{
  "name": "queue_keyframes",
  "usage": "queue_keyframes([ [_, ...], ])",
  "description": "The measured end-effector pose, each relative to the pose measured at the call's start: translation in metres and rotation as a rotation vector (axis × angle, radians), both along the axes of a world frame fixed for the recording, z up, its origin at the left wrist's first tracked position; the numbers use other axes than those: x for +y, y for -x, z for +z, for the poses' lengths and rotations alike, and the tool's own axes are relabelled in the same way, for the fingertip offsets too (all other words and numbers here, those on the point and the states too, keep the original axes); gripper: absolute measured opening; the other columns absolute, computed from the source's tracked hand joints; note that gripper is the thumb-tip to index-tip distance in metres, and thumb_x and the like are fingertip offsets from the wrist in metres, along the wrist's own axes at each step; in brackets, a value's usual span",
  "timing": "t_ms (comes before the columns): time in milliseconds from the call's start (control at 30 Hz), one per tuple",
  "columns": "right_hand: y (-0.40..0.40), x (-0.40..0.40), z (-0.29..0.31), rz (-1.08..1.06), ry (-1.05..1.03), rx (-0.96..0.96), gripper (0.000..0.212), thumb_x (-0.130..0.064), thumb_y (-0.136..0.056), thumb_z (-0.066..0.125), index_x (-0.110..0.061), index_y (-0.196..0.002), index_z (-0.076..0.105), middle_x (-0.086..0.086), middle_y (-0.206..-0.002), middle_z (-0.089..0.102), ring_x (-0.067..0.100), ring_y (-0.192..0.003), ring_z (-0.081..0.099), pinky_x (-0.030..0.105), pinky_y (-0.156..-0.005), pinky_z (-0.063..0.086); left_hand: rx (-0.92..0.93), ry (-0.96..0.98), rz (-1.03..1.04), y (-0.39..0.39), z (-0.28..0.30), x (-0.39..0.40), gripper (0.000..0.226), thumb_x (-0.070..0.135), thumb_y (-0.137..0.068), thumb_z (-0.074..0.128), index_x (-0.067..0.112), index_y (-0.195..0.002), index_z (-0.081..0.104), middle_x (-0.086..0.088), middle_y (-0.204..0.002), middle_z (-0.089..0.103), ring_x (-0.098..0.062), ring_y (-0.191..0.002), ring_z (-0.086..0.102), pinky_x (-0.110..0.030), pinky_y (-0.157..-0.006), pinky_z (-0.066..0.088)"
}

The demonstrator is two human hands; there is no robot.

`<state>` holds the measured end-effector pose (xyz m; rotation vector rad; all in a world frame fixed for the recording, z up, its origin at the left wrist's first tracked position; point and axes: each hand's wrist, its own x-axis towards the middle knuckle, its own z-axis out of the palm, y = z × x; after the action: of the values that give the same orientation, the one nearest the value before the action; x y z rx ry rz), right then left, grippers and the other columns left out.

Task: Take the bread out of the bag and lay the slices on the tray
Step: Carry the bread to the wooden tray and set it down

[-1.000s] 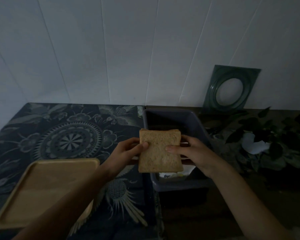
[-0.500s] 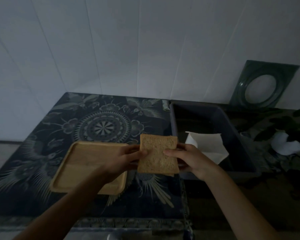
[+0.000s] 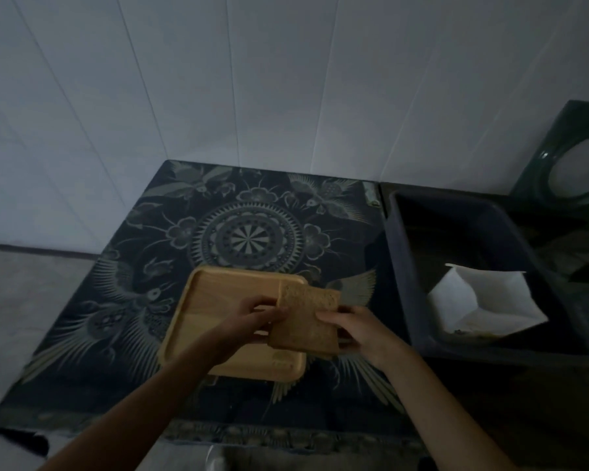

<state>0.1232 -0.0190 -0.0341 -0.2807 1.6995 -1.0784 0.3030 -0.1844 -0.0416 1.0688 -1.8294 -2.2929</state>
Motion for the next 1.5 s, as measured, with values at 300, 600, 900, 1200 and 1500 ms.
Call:
queue_keyframes([
  [300,-0.029,-0.042,-0.069,-0.092,-0.091,-0.015,0.021,-0.038,-0.076,0.086,-0.031,-0.095,0.079,-0.011,-0.091,0.081,0.015,-0.095,0.073,0.036,-0.084,0.057,-0.110,-0.052,-0.029,-0.015,-0.071,-0.038,0.029,0.029,-0.096,0.062,0.019,-0.123,0.066,-0.014,-0.123,0.068,-0.036,-0.114,0.064,-0.053,-0.099,0.052],
  [600,-0.045,-0.050,-0.109,-0.145,-0.096,0.031,0.020,-0.034,-0.086,0.079,-0.025,-0.103,0.077,-0.005,-0.096,0.081,0.009,-0.083,0.077,0.021,-0.065,0.058,-0.245,-0.057,0.015,-0.011,-0.119,-0.038,0.030,0.025,-0.098,0.060,0.015,-0.126,0.065,-0.010,-0.118,0.068,-0.027,-0.110,0.064,-0.038,-0.085,0.053],
  [900,-0.054,-0.052,-0.125,-0.172,-0.105,0.251,0.004,-0.039,-0.085,0.077,-0.037,-0.087,0.074,-0.013,-0.084,0.079,0.001,-0.073,0.074,0.017,-0.061,0.056,-0.226,0.041,0.008,-0.008,-0.132,-0.029,0.030,0.023,-0.102,0.054,0.006,-0.125,0.064,0.005,-0.098,0.068,-0.006,-0.086,0.066,-0.018,-0.063,0.057],
  [1200,-0.057,-0.046,-0.126,-0.146,-0.101,0.394,0.024,-0.039,-0.091,0.070,-0.028,-0.112,0.074,-0.012,-0.095,0.075,0.006,-0.086,0.072,0.027,-0.074,0.061,-0.224,0.196,0.038,-0.012,-0.133,-0.031,0.029,0.012,-0.099,0.059,0.000,-0.125,0.063,0.006,-0.091,0.065,-0.004,-0.081,0.062,-0.011,-0.055,0.055],
  [1500,-0.065,-0.043,-0.120,-0.189,-0.097,0.466,0.034,-0.038,-0.095,0.067,-0.026,-0.126,0.070,-0.014,-0.098,0.070,0.010,-0.096,0.070,0.039,-0.082,0.063,-0.242,0.293,0.099,-0.022,-0.136,-0.023,0.038,0.018,-0.090,0.072,0.017,-0.127,0.068,0.019,-0.093,0.070,-0.002,-0.082,0.071,-0.026,-0.069,0.062],
])
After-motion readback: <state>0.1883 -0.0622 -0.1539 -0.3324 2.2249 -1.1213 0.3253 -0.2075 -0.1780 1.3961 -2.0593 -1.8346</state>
